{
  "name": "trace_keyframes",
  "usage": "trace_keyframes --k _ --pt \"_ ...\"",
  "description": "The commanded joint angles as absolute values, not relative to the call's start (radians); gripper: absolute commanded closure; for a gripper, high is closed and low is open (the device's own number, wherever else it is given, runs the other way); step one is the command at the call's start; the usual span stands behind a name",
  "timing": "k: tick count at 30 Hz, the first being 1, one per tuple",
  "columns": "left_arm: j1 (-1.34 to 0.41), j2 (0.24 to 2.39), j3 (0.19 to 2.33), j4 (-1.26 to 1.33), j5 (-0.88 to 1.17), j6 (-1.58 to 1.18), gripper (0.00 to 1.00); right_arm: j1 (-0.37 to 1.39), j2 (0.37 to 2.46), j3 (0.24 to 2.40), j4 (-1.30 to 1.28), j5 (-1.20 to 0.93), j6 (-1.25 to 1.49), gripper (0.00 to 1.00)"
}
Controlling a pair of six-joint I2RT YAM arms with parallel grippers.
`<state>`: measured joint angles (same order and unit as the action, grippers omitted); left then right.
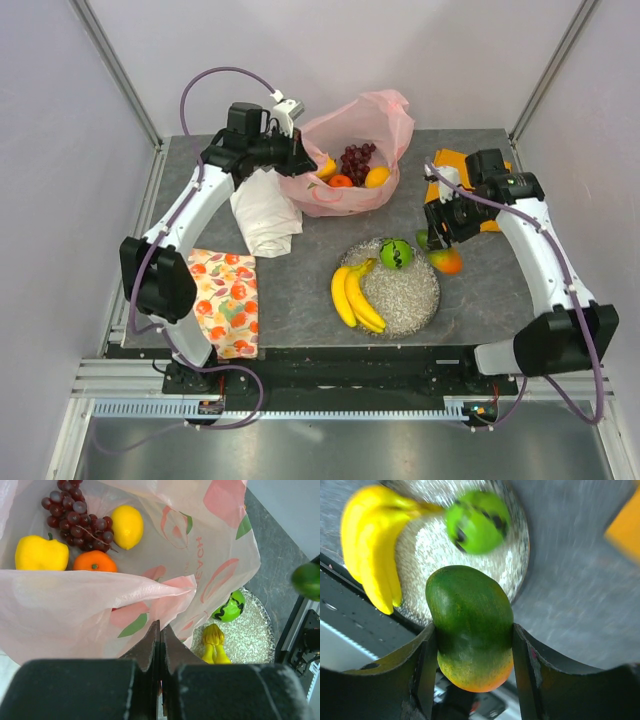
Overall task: Take the fake fruits out of the plastic bag
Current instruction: Place the fake fruit on the plate.
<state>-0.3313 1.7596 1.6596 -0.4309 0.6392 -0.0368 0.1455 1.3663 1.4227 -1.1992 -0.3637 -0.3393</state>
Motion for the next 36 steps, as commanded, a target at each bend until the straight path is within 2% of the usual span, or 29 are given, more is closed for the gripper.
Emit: trace_keyframes --k 1,8,20,23,26,29,30,33,36 --pt "-0.333 1.675 1.631 -0.393 0.667 -0.049 0.98 0.037 1.436 1.341 -1.175 -0.484 -0.209 0.89" --pt "-0.333 1.629 1.582 -0.416 0.646 -0.014 0.98 -0.043 1.658 1.342 -1.106 -0.598 -0.106 0.86" --pt "-0.333 1.623 1.586 -0.469 0.586 0.095 0.98 -0.037 1.831 1.341 -1.075 -0.611 -0.063 0.77" --pt "-0.333 1.624 1.588 -0.474 0.586 0.103 0.98 -0.026 1.861 1.358 -1.074 -0.595 -0.064 0.68" --pt "-0.333 1.62 1.585 -0.474 0.586 0.106 0.98 -0.017 1.887 1.376 -1.077 -0.592 -0.066 0.54" --pt "-0.333 1.62 1.582 -0.479 0.588 0.112 0.98 -0.008 1.899 1.394 -1.08 -0.588 -0.064 0.37" --pt "-0.333 1.62 1.58 -0.479 0.591 0.11 0.98 -0.008 1.901 1.4 -1.081 -0.586 -0.063 0.23" --pt "-0.333 1.62 1.578 -0.479 0.609 0.103 0.98 -0.008 1.894 1.428 -1.094 -0.563 -0.069 0.07" --pt "-0.333 1.615 1.565 -0.479 0.626 0.094 0.98 -0.009 1.867 1.463 -1.143 -0.542 -0.096 0.02"
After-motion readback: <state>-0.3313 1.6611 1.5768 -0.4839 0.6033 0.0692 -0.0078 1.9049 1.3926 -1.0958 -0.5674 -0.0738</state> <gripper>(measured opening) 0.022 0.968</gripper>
